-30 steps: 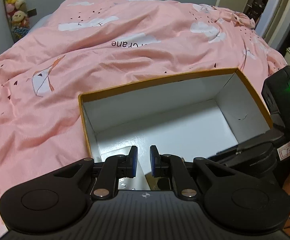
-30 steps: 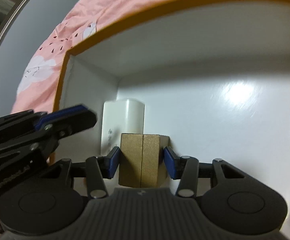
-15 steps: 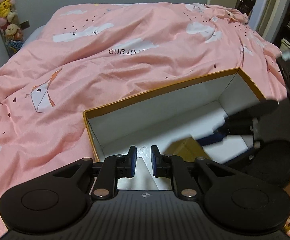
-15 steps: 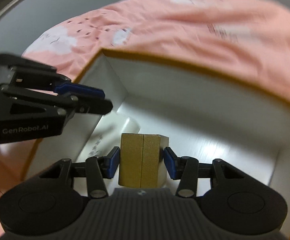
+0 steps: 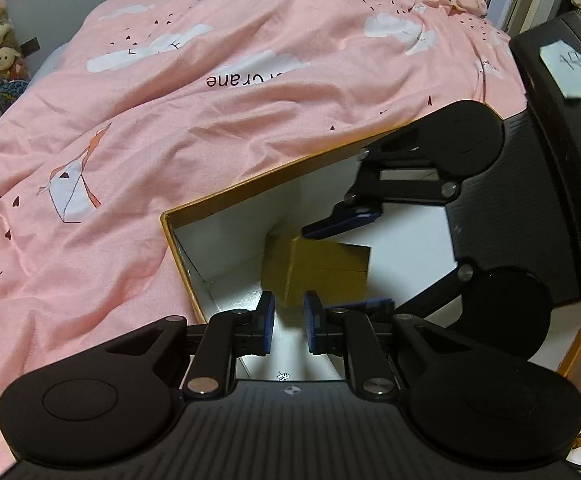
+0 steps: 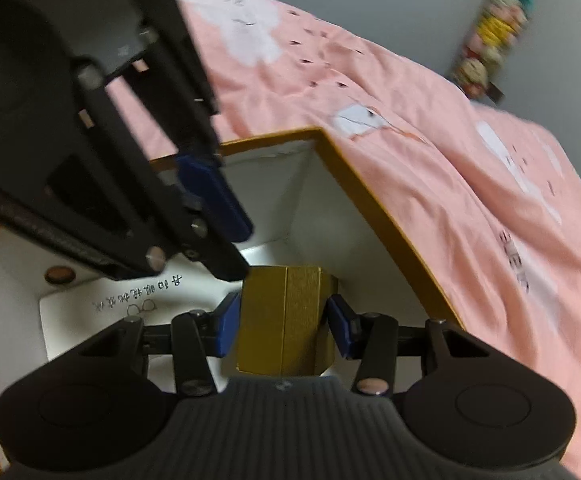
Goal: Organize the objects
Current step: 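Set the gold cube in the box corner and open the right tool, then withdraw both tools from the box back toward the item pile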
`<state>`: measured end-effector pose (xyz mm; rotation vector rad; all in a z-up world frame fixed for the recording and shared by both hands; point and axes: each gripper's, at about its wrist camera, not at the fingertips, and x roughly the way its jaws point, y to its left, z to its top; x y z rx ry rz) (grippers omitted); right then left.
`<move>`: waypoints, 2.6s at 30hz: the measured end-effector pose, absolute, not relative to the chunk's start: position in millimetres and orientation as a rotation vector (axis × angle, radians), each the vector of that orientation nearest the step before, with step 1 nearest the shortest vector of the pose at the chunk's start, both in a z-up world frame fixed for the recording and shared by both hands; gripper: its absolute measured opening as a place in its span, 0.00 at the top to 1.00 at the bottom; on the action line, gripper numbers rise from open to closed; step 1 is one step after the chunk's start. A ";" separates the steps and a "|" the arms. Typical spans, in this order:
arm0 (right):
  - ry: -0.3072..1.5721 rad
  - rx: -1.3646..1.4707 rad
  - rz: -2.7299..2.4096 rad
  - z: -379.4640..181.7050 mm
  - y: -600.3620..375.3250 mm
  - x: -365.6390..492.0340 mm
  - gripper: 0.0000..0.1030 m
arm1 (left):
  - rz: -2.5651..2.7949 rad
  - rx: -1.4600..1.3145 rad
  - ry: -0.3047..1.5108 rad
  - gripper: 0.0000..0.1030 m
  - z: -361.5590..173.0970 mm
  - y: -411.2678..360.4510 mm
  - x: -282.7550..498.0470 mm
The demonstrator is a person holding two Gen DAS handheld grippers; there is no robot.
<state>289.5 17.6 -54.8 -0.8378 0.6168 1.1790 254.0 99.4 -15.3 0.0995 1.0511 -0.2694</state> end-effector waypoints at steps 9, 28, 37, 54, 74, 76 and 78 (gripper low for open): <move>0.505 -0.974 1.157 -60.6 20.8 273.7 0.45 | -0.246 0.104 1.053 0.82 -18.4 98.0 258.9; 0.691 -0.835 1.006 -65.6 6.5 289.7 0.86 | -0.236 0.113 1.038 0.82 -19.3 97.8 258.5; 0.621 -0.836 1.060 -65.7 28.9 279.5 0.97 | -0.238 0.097 1.037 0.82 -18.7 99.1 257.8; 0.686 -0.651 0.989 -30.5 2.2 265.5 0.99 | -0.242 0.066 0.922 0.78 15.1 86.8 218.8; 0.832 -0.232 0.756 -4.7 -113.4 108.6 0.62 | -0.343 -0.072 0.937 0.48 23.7 55.6 51.9; 0.818 -0.231 0.759 -3.0 -116.1 92.2 0.62 | -0.336 -0.067 0.952 0.45 20.9 54.8 41.7; 0.805 -0.249 0.780 -1.8 -116.1 77.1 0.61 | -0.340 -0.067 0.974 0.41 17.9 53.9 32.1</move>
